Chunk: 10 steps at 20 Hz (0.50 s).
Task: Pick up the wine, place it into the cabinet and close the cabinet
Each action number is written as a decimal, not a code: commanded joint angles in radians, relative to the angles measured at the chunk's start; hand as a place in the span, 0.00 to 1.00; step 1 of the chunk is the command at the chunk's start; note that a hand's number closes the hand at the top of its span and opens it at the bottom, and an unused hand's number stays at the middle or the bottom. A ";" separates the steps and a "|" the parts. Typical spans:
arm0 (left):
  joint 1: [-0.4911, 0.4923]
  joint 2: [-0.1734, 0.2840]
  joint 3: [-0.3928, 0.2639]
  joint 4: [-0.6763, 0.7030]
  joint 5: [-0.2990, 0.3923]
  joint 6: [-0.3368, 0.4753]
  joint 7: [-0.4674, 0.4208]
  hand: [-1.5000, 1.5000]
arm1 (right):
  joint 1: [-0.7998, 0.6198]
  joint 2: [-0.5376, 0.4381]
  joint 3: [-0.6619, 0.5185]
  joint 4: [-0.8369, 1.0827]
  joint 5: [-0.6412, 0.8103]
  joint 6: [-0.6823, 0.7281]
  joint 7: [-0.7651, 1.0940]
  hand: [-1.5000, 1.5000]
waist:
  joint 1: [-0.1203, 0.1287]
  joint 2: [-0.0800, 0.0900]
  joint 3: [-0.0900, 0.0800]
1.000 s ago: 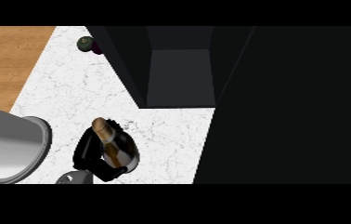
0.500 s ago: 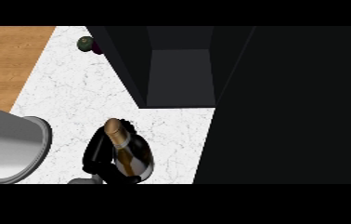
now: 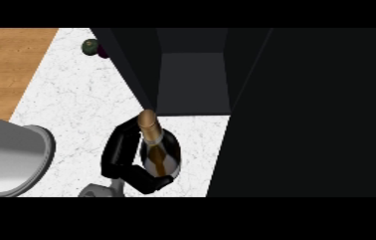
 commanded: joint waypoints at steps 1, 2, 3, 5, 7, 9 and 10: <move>-0.096 -0.001 0.030 -0.020 -0.014 0.085 0.069 1.00 | 0.071 -0.043 -0.056 -0.179 -0.013 0.021 0.035 0.00 | 0.002 0.003 0.001; -0.076 -0.001 -0.030 0.055 -0.033 0.128 -0.019 1.00 | 0.010 -0.021 -0.057 -0.195 0.011 0.011 0.116 0.00 | 0.001 0.004 -0.001; -0.123 -0.001 -0.023 0.061 -0.023 0.148 0.016 1.00 | 0.014 0.016 0.021 -0.148 0.079 -0.006 0.090 0.00 | 0.000 0.003 -0.001; -0.186 -0.001 0.016 0.095 -0.031 0.138 0.050 1.00 | 0.082 -0.029 0.024 -0.178 0.050 0.009 0.034 0.00 | -0.006 0.003 0.000; -0.203 0.002 0.030 0.076 -0.045 0.129 0.071 1.00 | 0.074 -0.049 -0.020 -0.207 0.023 0.016 0.055 0.00 | -0.003 0.002 0.000; -0.244 -0.001 -0.019 0.199 -0.041 0.198 -0.010 1.00 | 0.029 -0.033 -0.057 -0.176 -0.006 0.025 0.063 0.00 | -0.004 0.006 -0.001; -0.216 0.011 0.023 0.138 -0.064 0.153 0.046 1.00 | 0.069 -0.027 -0.013 -0.193 0.038 0.006 0.045 0.00 | -0.001 0.002 0.000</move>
